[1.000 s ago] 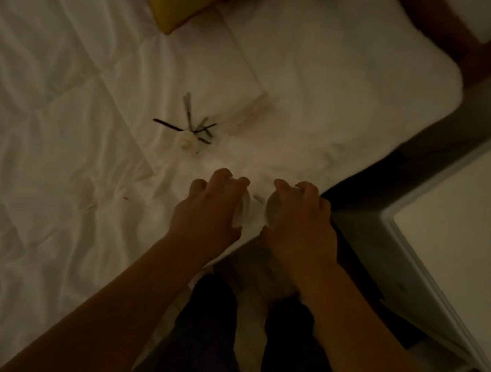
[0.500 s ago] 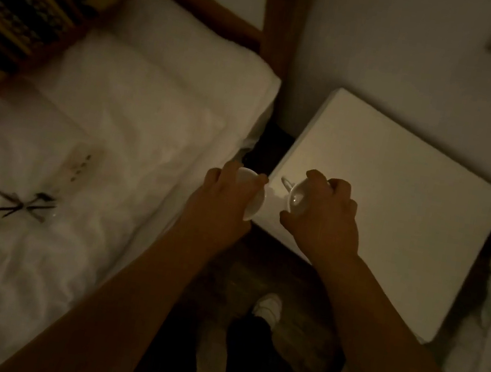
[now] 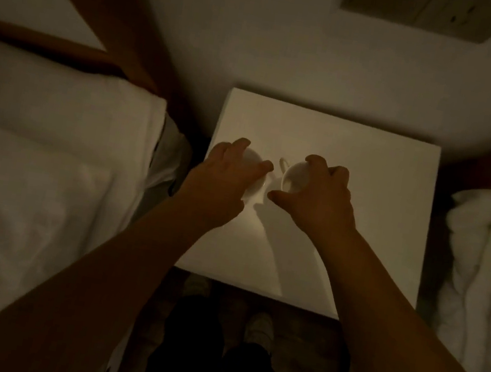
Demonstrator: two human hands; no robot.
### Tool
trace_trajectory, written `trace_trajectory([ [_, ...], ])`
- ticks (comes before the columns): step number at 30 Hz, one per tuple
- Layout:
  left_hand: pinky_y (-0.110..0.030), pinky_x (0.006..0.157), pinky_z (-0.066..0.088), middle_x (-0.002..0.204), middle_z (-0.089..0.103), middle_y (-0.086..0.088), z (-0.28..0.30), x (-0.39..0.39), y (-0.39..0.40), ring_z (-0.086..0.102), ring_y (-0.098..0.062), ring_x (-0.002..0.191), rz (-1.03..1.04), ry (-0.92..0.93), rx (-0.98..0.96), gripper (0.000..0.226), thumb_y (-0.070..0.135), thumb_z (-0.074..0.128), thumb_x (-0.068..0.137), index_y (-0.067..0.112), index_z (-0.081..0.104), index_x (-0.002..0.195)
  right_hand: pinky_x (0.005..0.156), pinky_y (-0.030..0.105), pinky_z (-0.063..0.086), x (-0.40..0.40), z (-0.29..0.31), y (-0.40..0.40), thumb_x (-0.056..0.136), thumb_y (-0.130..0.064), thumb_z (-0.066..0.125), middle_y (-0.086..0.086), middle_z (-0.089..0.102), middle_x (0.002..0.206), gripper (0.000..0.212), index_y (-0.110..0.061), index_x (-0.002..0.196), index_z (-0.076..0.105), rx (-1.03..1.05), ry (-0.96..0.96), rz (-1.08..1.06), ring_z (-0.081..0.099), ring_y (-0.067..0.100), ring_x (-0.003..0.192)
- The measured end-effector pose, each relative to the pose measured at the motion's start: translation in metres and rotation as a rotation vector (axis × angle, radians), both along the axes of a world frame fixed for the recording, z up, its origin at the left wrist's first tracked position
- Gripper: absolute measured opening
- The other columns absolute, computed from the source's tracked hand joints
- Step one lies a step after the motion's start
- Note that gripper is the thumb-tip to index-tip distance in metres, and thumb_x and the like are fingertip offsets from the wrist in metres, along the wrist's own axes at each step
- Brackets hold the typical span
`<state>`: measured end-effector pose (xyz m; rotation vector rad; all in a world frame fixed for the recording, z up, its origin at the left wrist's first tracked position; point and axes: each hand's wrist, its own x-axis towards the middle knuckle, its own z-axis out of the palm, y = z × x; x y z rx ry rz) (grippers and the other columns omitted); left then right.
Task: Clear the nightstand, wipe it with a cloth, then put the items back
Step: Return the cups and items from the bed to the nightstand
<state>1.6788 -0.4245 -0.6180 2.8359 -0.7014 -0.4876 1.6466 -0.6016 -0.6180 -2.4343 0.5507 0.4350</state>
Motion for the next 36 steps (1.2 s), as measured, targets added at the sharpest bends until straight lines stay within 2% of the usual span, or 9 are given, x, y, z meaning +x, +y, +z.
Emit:
trace_trajectory([
  [5,-0.052,0.093,0.046,0.149,0.024,-0.010,-0.007,0.049,-0.008,0.027,-0.035,0.132,-0.152,-0.015,-0.010,0.076,0.014,0.076,0.070,0.036,0.041,0.134,0.071,0.035,0.040,0.029,-0.014,-0.001,0.058,-0.064,0.078,0.010,0.039,0.128,0.091,-0.025,0.130,0.039,-0.078,-0.017,-0.083,0.056,0.034,0.104],
  [15,-0.053,0.099,0.045,0.152,0.020,-0.009,-0.018,0.093,-0.001,0.018,-0.034,0.139,-0.357,0.047,-0.018,0.076,0.009,0.073,0.074,0.036,0.039,0.137,0.066,0.036,0.044,0.054,-0.030,0.006,0.055,-0.076,0.070,0.011,0.043,0.123,0.096,-0.019,0.126,0.040,-0.184,0.023,-0.119,0.058,0.033,0.101],
  [19,-0.057,0.103,0.039,0.156,0.008,-0.008,-0.022,0.099,0.004,0.010,-0.035,0.142,-0.366,0.090,-0.024,0.090,0.018,0.075,0.075,0.043,0.024,0.145,0.069,0.041,0.050,0.052,-0.027,0.008,0.056,-0.078,0.068,0.011,0.038,0.128,0.100,-0.017,0.129,0.038,-0.186,0.028,-0.092,0.057,0.035,0.102],
  [21,-0.058,0.108,0.027,0.159,-0.002,-0.007,-0.023,0.098,0.010,0.002,-0.036,0.144,-0.318,0.084,-0.010,0.107,0.038,0.079,0.071,0.047,0.004,0.147,0.076,0.046,0.051,0.048,-0.024,0.003,0.055,-0.081,0.065,0.013,0.028,0.143,0.111,-0.019,0.139,0.028,-0.173,0.060,-0.066,0.052,0.038,0.113],
  [23,-0.055,0.114,0.017,0.160,-0.003,-0.008,-0.021,0.096,0.022,-0.001,-0.034,0.146,-0.168,0.056,-0.037,0.115,0.055,0.076,0.068,0.041,-0.004,0.149,0.087,0.052,0.047,0.040,-0.021,-0.003,0.054,-0.081,0.065,0.009,0.012,0.156,0.120,-0.026,0.148,0.012,-0.163,0.081,-0.015,0.041,0.040,0.127],
  [26,-0.050,0.112,0.026,0.152,0.026,-0.012,-0.019,0.084,0.037,0.025,-0.030,0.139,0.177,0.106,-0.263,0.100,0.055,0.074,0.070,0.020,0.023,0.148,0.094,0.054,0.043,0.029,-0.017,-0.011,0.056,-0.068,0.076,0.004,0.004,0.159,0.123,-0.030,0.150,0.006,-0.148,0.044,0.074,0.031,0.038,0.134],
  [28,-0.044,0.105,0.036,0.144,0.036,-0.009,-0.018,0.068,0.035,0.035,-0.026,0.131,0.323,0.141,-0.322,0.090,0.052,0.075,0.069,0.018,0.034,0.141,0.093,0.053,0.044,0.025,-0.018,-0.012,0.059,-0.056,0.083,0.002,0.005,0.159,0.121,-0.030,0.149,0.007,-0.165,0.020,0.158,0.030,0.038,0.135],
  [33,-0.049,0.108,0.029,0.158,0.008,-0.008,-0.024,0.044,0.001,0.015,-0.032,0.142,0.229,0.153,-0.126,0.109,0.060,0.072,0.071,0.026,0.005,0.151,0.087,0.053,0.048,0.026,-0.025,-0.011,0.065,-0.044,0.083,0.005,0.016,0.156,0.110,-0.027,0.148,0.013,-0.203,-0.057,0.280,0.039,0.038,0.128],
  [36,-0.049,0.105,0.034,0.154,0.020,-0.011,-0.029,0.054,-0.006,0.024,-0.034,0.138,0.221,0.058,-0.109,0.106,0.061,0.070,0.072,0.022,0.010,0.150,0.086,0.052,0.049,0.030,-0.029,-0.010,0.064,-0.050,0.081,0.004,0.022,0.154,0.108,-0.026,0.147,0.016,-0.208,-0.079,0.254,0.045,0.036,0.125],
])
